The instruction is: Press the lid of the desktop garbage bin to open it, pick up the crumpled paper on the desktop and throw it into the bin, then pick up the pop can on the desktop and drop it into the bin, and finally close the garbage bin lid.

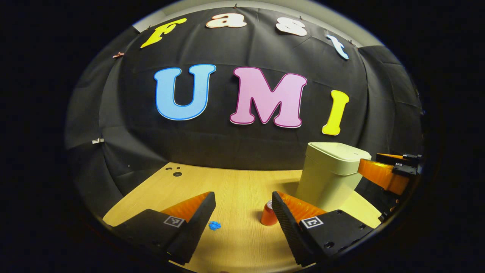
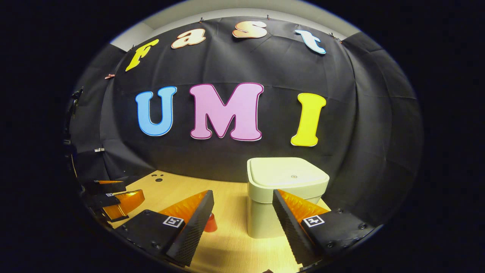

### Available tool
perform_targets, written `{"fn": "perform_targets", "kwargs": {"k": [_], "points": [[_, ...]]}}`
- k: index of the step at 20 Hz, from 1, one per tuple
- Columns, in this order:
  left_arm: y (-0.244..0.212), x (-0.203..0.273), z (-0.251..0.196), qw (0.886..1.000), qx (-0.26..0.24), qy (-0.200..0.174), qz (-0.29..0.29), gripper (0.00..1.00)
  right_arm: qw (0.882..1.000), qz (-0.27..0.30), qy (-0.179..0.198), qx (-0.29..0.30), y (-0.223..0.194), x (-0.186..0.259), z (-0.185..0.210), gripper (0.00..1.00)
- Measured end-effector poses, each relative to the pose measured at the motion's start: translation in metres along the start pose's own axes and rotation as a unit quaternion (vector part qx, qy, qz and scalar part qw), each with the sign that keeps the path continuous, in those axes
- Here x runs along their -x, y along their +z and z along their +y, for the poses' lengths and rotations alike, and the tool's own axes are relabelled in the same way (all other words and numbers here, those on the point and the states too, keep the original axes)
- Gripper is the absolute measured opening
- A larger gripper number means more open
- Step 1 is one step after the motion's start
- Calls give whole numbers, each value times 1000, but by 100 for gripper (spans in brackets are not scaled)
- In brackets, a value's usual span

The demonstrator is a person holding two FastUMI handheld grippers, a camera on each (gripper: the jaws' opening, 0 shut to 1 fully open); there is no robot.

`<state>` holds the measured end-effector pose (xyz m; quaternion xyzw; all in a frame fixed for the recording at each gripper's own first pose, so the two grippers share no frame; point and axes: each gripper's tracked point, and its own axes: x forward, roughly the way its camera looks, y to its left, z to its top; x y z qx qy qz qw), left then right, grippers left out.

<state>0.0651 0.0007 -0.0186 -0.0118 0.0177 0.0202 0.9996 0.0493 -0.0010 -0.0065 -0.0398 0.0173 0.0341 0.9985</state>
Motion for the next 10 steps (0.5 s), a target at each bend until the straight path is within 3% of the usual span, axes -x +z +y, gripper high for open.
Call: {"fn": "perform_targets", "kwargs": {"k": [4,10], "points": [[-3,-3,1,1000,0,-1,3,96,1000,0,2,4,-1,-1,2,97],[-6,-4,2,1000,-6,-1,9,96,1000,-3,14,11,4,0,10,75]]}}
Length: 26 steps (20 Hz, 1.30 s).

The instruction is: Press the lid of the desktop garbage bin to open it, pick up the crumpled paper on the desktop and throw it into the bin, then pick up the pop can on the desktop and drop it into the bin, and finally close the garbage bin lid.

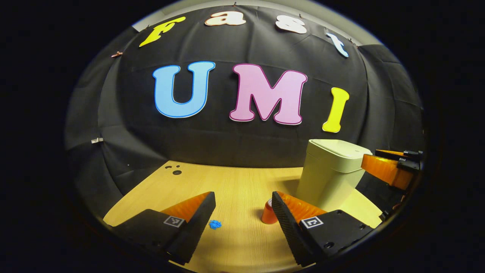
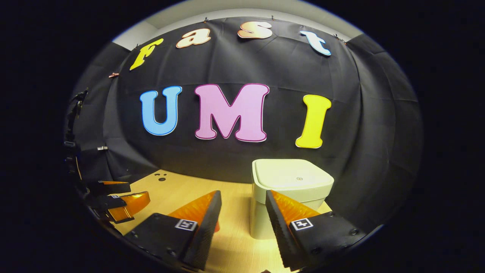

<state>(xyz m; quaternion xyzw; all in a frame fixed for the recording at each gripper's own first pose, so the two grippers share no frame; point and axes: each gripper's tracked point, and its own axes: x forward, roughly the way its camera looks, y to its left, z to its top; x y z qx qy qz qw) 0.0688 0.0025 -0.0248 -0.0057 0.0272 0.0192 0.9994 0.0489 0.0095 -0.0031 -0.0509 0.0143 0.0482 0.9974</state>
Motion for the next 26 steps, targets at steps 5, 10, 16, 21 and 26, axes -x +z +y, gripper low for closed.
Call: {"fn": "perform_targets", "kwargs": {"k": [5,10,16,21,26], "points": [[-3,-3,-5,1000,-1,-4,3,96,1000,1,13,13,0,0,9,64],[-3,-8,-8,1000,-1,-11,6,96,1000,14,16,2,2,-8,9,45],[-6,-12,-9,1000,1,-13,9,96,1000,5,4,4,19,-18,-6,22],[-9,-21,-2,1000,1,-8,14,96,1000,14,15,5,24,-21,-13,6],[-12,-29,4,1000,3,-1,21,96,999,25,43,-11,31,-43,-18,5]]}}
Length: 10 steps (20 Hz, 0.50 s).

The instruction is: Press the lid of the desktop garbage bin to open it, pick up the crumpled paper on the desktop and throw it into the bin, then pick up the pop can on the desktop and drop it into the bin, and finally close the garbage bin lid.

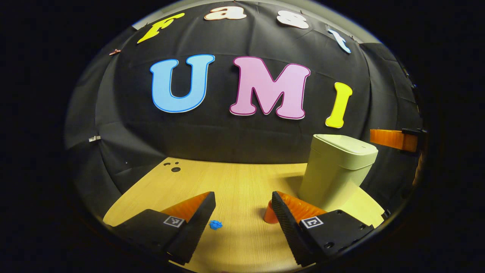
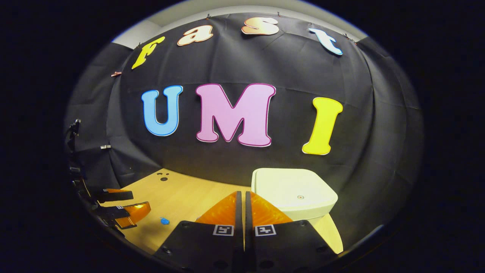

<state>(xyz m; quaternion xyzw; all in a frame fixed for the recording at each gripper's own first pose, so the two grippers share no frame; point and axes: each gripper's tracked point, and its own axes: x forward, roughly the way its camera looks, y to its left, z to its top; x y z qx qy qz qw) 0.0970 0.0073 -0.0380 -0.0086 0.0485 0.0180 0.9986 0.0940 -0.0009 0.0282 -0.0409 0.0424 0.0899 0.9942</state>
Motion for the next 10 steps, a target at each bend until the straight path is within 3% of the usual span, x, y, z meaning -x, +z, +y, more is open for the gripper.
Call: {"fn": "perform_targets", "kwargs": {"k": [10], "points": [[-3,-8,5,1000,-11,4,13,96,998,16,-55,-15,13,-31,-89,5]]}}
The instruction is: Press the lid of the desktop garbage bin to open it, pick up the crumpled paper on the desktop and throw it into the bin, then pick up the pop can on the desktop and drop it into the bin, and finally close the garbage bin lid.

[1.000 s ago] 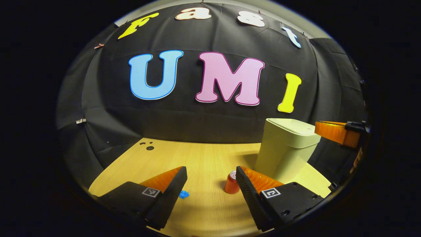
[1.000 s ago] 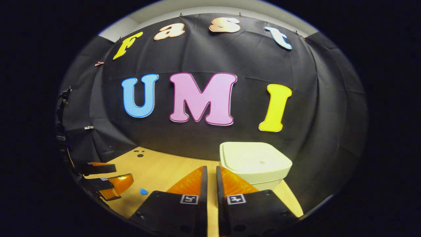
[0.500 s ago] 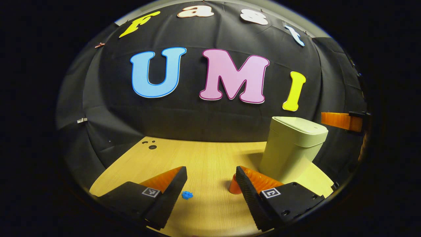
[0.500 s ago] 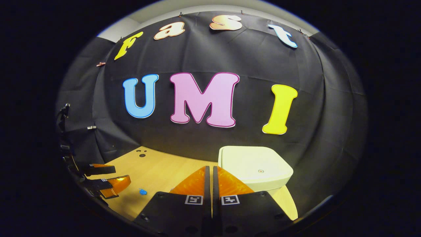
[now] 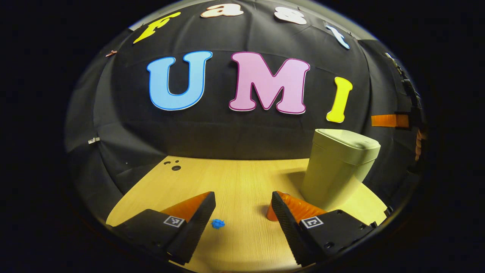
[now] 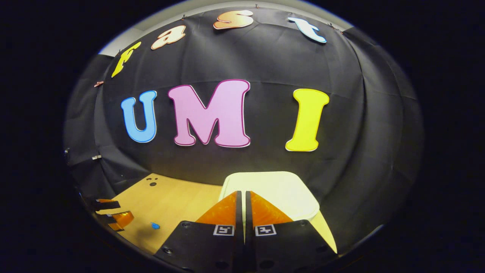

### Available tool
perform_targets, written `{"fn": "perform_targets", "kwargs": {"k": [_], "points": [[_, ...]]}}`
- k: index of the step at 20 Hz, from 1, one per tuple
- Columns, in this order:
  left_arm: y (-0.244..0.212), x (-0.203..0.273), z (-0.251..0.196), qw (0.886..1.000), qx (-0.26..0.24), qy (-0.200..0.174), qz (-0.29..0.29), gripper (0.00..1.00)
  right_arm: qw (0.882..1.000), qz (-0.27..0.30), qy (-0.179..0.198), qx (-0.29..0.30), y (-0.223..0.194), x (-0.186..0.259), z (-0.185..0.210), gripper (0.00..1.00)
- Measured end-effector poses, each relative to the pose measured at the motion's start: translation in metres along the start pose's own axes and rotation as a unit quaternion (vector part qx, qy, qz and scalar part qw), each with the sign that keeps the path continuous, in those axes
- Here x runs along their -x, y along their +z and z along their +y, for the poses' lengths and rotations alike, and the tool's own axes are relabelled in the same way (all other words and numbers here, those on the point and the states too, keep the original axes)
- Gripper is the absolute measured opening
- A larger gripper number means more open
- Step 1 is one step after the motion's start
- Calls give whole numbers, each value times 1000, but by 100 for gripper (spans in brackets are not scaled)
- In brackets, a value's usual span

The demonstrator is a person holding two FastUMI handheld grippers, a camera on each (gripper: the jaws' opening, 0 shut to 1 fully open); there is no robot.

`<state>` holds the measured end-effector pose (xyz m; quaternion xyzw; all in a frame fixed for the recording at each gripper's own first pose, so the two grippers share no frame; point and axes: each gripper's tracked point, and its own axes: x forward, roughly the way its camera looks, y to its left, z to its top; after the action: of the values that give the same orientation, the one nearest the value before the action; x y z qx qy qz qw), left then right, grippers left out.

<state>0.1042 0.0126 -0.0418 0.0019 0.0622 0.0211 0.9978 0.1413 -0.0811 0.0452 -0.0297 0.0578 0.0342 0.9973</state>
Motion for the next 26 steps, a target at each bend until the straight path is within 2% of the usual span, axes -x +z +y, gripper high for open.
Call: {"fn": "perform_targets", "kwargs": {"k": [5,8,17,22,26], "points": [[-8,-3,0,1000,-4,-1,15,96,999,19,-30,-13,-11,-18,-31,5],[-8,-5,0,1000,-8,-4,20,96,998,40,-36,-18,-26,-27,-37,5],[-9,-14,13,1000,-4,10,24,96,997,73,-30,-13,-53,-34,-31,5],[-15,-17,23,999,0,20,32,96,996,77,-18,-28,-54,-37,-29,5],[-24,-19,27,999,-3,31,43,96,995,77,-22,-56,-55,-36,-30,5]]}}
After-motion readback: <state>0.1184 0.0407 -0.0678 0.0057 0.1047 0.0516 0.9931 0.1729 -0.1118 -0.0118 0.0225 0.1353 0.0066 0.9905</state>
